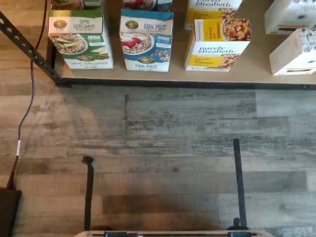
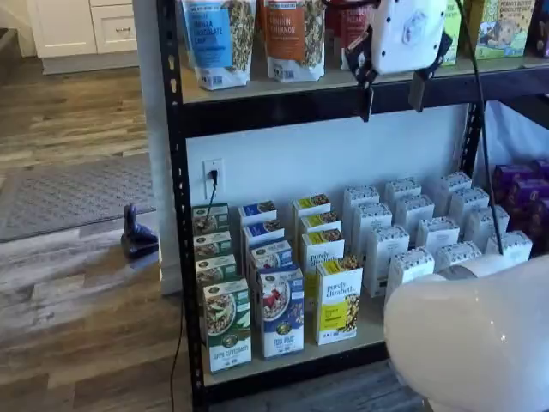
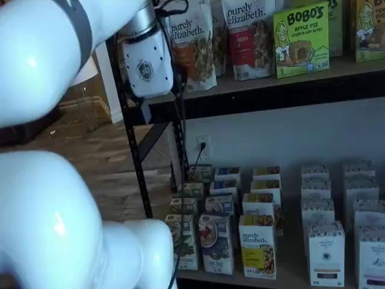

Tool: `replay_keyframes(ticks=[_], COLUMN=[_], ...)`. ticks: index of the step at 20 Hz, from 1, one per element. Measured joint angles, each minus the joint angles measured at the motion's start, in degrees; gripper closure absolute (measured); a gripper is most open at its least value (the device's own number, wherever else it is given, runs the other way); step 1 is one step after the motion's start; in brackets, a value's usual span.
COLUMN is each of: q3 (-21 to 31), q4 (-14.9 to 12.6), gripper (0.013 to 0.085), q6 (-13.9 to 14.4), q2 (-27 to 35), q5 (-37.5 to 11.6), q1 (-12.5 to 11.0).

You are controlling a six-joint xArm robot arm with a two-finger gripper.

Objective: Pick up the blue and white box that is on the bottom shelf, the second box from the left

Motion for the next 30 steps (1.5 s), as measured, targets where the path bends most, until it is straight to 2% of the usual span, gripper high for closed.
replay_keyframes(ticks=[5,13,20,25,30], q3=[3.23,9.35,14.79,17.26,18.81], q4=[1.09,2.15,2.46,0.14,-2.40], gripper=[0.0130,0.0130,0.0130,0.0130,0.0130], q6=[-0.15,2.00,4.89,7.88,10.17], q2=[0.22,1.87,4.73,8.49,13.38], q5=[-4.03,-10.86,-18.47,-23.43,-28.17], q1=[-0.34,1.88,4.89,7.16,8.22])
